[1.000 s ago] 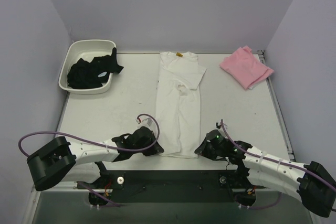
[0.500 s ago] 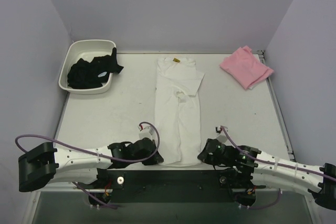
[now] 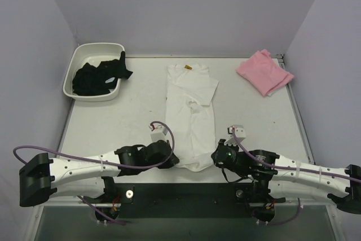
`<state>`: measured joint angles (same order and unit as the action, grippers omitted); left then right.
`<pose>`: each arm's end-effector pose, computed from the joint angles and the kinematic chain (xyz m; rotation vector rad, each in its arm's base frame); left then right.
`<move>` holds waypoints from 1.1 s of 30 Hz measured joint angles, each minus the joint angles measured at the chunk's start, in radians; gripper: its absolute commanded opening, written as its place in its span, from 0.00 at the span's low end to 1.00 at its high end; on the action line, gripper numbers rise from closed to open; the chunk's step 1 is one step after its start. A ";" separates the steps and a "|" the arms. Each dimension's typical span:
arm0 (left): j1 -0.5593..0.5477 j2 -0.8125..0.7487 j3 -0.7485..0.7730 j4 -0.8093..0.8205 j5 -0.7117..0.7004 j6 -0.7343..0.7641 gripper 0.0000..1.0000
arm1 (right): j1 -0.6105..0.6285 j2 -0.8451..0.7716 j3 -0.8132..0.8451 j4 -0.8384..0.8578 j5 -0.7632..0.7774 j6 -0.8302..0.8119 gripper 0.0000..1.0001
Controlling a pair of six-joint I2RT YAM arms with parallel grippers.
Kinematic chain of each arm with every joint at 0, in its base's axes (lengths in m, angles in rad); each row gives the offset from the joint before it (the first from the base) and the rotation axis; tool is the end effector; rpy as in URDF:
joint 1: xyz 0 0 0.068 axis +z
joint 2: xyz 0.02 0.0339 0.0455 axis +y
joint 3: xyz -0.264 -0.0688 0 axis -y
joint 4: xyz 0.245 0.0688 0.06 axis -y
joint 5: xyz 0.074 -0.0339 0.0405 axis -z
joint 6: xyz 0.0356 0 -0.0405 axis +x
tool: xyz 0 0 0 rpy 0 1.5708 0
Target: Fold and stack the t-shirts
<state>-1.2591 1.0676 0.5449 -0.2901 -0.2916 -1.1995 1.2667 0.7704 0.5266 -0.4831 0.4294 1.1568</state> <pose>0.0739 -0.1960 0.1960 -0.0717 2.5062 -0.8161 0.0627 0.1504 0.2258 0.1002 2.3489 0.8041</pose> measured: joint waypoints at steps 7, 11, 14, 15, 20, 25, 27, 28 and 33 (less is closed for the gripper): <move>0.181 0.012 0.109 -0.018 0.006 0.148 0.00 | -0.172 0.089 0.081 0.085 0.037 -0.238 0.00; 0.274 0.061 0.162 -0.015 0.025 0.240 0.00 | -0.298 0.126 0.116 0.150 0.014 -0.370 0.00; 0.338 0.095 0.195 -0.006 0.058 0.287 0.00 | -0.395 0.166 0.161 0.211 -0.035 -0.444 0.00; 0.362 0.105 0.203 0.006 0.074 0.302 0.00 | -0.427 0.184 0.177 0.234 -0.058 -0.466 0.00; 0.461 0.179 0.258 0.056 0.145 0.367 0.00 | -0.566 0.317 0.260 0.316 -0.166 -0.532 0.00; 0.531 0.325 0.357 0.085 0.217 0.425 0.00 | -0.633 0.480 0.355 0.375 -0.232 -0.562 0.00; 0.556 0.380 0.402 0.093 0.246 0.446 0.00 | -0.658 0.538 0.386 0.397 -0.263 -0.567 0.00; 0.564 0.401 0.420 0.097 0.257 0.451 0.00 | -0.668 0.556 0.395 0.406 -0.272 -0.568 0.00; 0.626 0.521 0.527 0.122 0.332 0.490 0.00 | -0.742 0.653 0.447 0.433 -0.329 -0.575 0.00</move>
<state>-0.6331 1.5883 1.0718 -0.1680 0.0402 -0.7094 0.5247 1.4235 0.9737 -0.0498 0.1005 0.5816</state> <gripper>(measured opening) 0.074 0.045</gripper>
